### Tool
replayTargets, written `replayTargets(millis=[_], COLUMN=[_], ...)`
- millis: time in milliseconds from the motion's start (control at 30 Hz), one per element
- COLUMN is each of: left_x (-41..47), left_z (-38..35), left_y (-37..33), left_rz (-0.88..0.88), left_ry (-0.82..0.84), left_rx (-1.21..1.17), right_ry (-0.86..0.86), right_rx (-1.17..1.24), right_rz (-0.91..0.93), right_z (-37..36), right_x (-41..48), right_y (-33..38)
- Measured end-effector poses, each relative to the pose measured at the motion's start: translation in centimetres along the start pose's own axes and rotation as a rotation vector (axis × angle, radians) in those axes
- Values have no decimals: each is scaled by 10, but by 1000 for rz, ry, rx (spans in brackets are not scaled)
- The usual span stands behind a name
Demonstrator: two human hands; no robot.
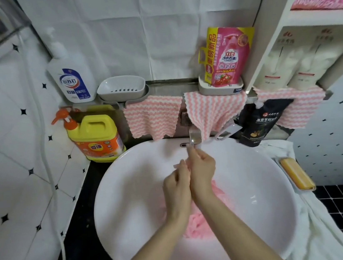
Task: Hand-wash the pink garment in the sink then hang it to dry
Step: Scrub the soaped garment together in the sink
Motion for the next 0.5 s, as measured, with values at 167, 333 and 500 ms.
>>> replayTargets(millis=[167, 333, 500], left_x=[12, 18, 0], left_z=[-3, -2, -11], left_y=[8, 32, 36], left_rz=[104, 252, 227], left_ry=[28, 112, 141], left_rx=[-10, -30, 119], right_ry=[6, 27, -55], right_rx=[-141, -150, -348], right_rz=[-2, -51, -120], right_z=[8, 6, 23], right_x=[0, -13, 8], right_y=[-7, -32, -46])
Point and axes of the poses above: each hand's wrist, its own x-axis towards the middle knuckle, its own z-axis out of the back of the hand, y = z × x, the point moved 5 cm from there along x, towards the middle knuckle, and after that the axes turned 6 degrees about x, right-handed, at the moved point
